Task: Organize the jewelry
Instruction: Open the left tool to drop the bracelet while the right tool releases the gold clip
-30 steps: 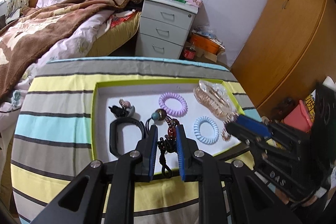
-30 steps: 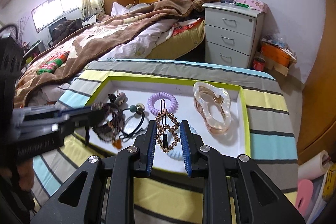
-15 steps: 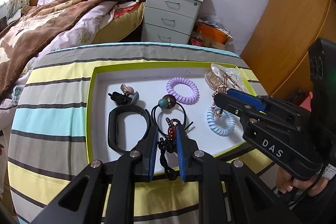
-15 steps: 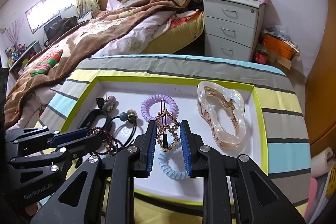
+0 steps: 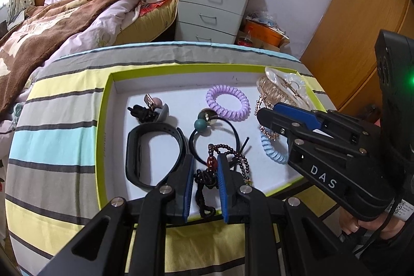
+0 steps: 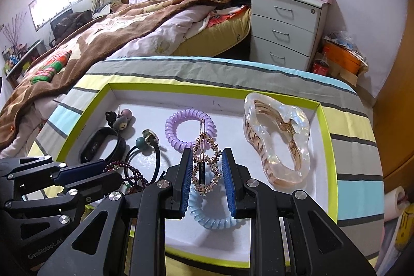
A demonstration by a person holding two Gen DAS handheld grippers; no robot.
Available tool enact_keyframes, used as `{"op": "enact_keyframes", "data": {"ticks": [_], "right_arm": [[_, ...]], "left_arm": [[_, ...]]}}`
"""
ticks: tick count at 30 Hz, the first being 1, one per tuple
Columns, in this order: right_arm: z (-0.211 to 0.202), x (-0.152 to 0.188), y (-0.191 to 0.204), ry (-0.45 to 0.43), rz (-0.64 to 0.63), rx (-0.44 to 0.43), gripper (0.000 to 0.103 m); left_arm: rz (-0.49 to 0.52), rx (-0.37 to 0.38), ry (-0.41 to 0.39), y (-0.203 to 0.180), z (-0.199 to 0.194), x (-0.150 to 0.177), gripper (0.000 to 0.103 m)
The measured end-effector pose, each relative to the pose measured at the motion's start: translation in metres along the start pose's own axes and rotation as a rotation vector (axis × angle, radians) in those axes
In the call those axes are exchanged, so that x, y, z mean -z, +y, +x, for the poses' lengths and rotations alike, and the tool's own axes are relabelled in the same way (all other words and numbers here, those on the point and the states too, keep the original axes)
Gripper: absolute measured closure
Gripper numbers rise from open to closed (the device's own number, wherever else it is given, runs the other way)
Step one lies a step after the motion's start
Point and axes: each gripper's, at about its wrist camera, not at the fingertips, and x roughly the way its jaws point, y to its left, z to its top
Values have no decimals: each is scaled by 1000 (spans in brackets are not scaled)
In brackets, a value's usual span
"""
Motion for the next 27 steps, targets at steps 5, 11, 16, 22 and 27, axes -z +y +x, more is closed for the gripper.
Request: {"op": "enact_keyframes", "data": {"ticks": [5,11,16,22,27], "right_arm": [[2,0,-2,3,-3,9,79],[4,2,-2,8,-9,13,79],[4,1,0,9,-13,18,79],[2,2,2,4,-20,21,79],[-2,2,2,-10,-23,27,79]], "left_arm": [[-5,2,2,0,2,0,84],[-12,8,13,1,6,-1,84],[-11,6,19,0,7,-1,79],[-24,5,26,2,8,0,72],[-23,5,26,3,7,1,68]]}}
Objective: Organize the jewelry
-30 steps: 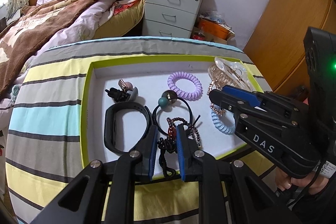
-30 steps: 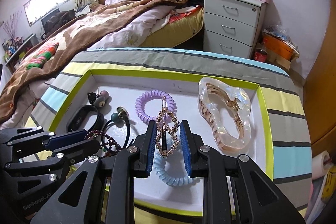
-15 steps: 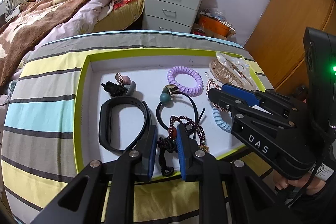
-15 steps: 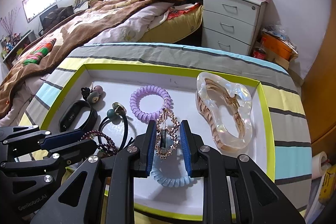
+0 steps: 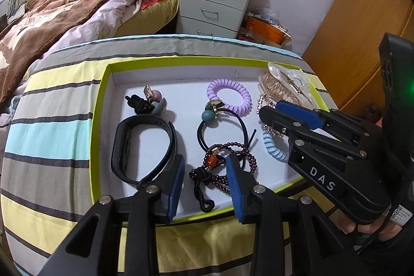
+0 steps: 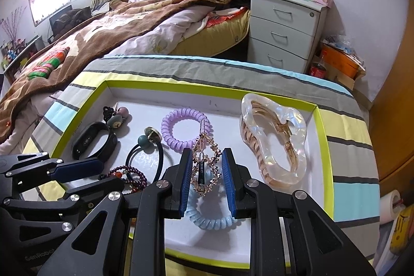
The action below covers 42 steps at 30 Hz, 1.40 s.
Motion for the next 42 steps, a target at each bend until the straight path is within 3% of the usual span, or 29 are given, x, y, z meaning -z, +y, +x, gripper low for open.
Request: {"op": "enact_keyframes", "data": {"ticks": [9,13,28,42], "right_arm": [[-7,-1,1,-15,-3,6,78],[-9,-2,0,-19,-1,10,71],[-31,3,-2,-56,30,46,64],[-92,37,1,-166,105,96,64]], "left_arm": [[5,-4,-7,-1,-3,1,60],[6,-4,-7,-3,-5,2,54],[1,-28,-23,-5,-16,4,46],[-1,-144,-186,-10,-60,22,41]]}}
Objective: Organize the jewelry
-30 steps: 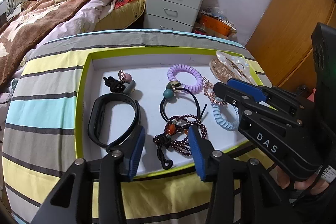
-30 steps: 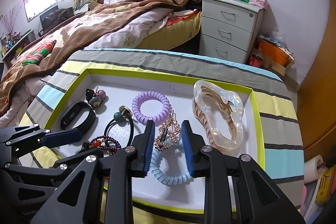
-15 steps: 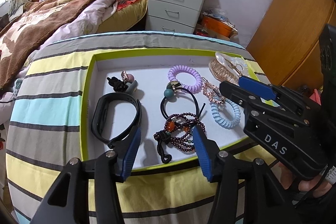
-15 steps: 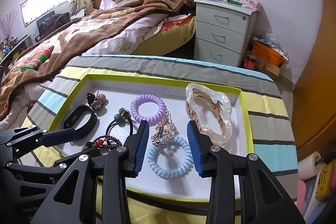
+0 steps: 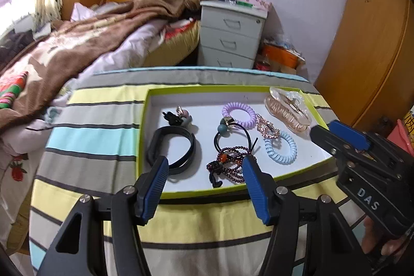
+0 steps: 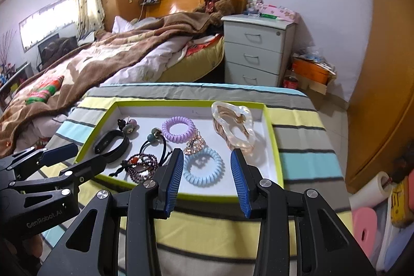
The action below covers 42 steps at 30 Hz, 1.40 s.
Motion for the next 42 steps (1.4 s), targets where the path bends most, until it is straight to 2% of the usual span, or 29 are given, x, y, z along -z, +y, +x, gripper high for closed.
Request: {"op": "enact_keyframes", "data": {"ticks": [16,20,42], "right_arm": [[-48,44,4,-68,37,24,64],[-53,51,4,-75,46,19,64],[-57,57,11,-86,44,23,64]], "left_arm": [[43,-102,-103,-10,-40,41,41],[52,-95,-125,-14,-48,48,41],[38,-85,-104,-15,-52,61,41]]}}
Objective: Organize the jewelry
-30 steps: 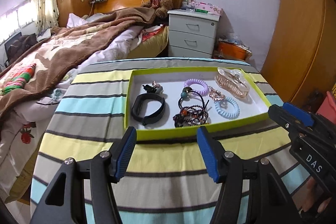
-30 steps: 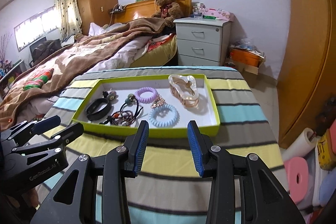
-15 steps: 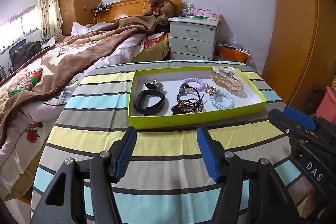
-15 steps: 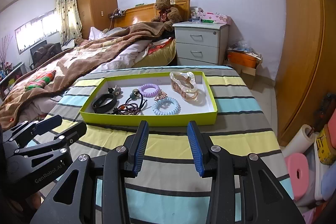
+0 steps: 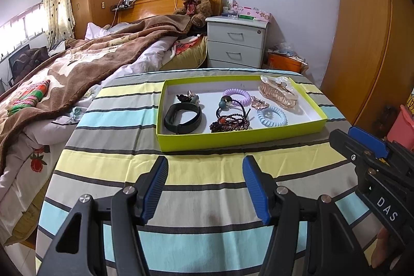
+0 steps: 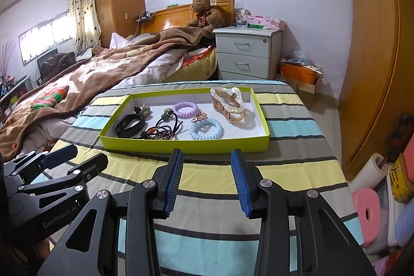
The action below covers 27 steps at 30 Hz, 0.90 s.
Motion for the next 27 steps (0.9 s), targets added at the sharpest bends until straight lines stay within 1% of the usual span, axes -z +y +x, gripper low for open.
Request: {"op": "enact_keyframes", "data": {"ticks": [13,20,21,25,27], "right_arm": [[-1,0,-1,1,-3,-1,64],[0,0,-2,3,-2,5,64],[0,0,-2,3,-2,5,64],[0,0,-2,3,-3,6,64],[-1,0,-2,3,-2,5,64]], "left_arm": [[-4,2,-6,0,-1,0,41],[-17,13,7,1,1,0,41],[-18,10,8,1,1,0,41],[10,-45,18,-3,3,-1,41],[8,-35,18,-2,3,0,41]]}}
